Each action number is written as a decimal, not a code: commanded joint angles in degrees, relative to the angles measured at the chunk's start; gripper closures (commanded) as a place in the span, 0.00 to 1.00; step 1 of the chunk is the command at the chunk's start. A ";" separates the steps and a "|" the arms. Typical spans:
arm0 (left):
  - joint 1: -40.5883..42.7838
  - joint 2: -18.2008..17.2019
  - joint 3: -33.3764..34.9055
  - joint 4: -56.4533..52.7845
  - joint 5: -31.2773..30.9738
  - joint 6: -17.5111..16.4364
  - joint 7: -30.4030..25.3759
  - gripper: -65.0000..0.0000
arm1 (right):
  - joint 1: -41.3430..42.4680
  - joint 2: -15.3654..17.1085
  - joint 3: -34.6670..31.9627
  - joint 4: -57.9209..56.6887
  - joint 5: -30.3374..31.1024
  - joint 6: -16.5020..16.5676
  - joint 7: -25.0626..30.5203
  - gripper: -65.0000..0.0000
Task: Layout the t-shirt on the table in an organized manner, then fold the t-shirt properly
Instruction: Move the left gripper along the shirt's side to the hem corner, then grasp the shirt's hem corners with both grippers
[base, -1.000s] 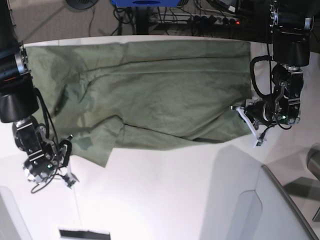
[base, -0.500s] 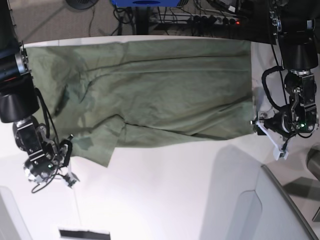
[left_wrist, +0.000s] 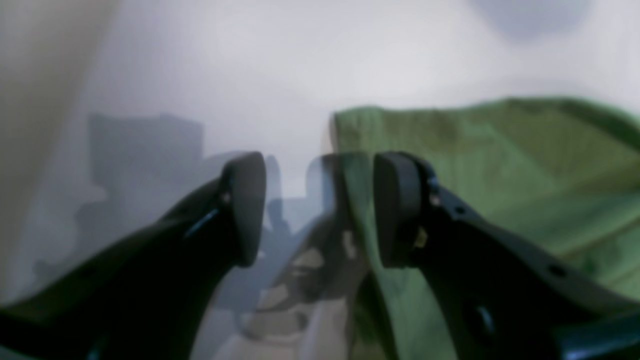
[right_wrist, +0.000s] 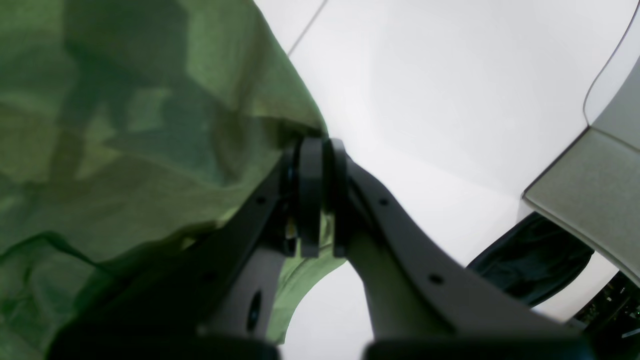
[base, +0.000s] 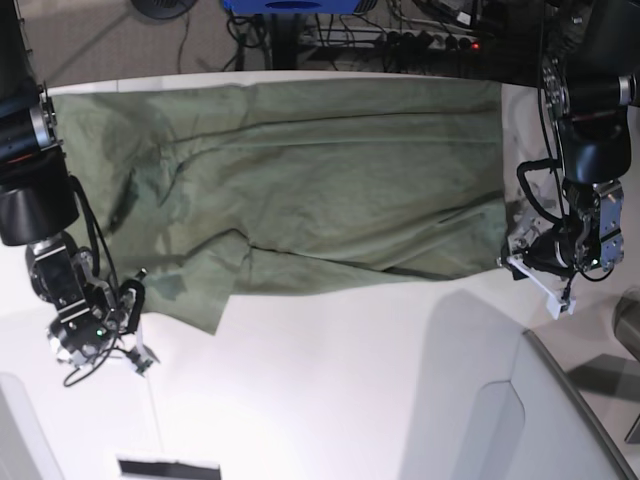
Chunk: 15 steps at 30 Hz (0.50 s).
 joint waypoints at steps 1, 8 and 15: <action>-1.94 -1.01 -0.23 -0.63 -0.18 -0.30 -1.58 0.49 | 2.01 0.61 0.19 0.72 -0.37 -0.36 0.30 1.00; -3.88 0.92 6.54 -3.09 -0.62 -0.30 -2.46 0.49 | 2.01 0.43 0.19 0.72 -0.37 -0.36 0.30 1.00; -3.70 2.24 7.07 -3.62 -0.18 -0.30 -6.51 0.56 | 1.30 0.61 0.10 0.72 -0.46 -0.36 0.47 1.00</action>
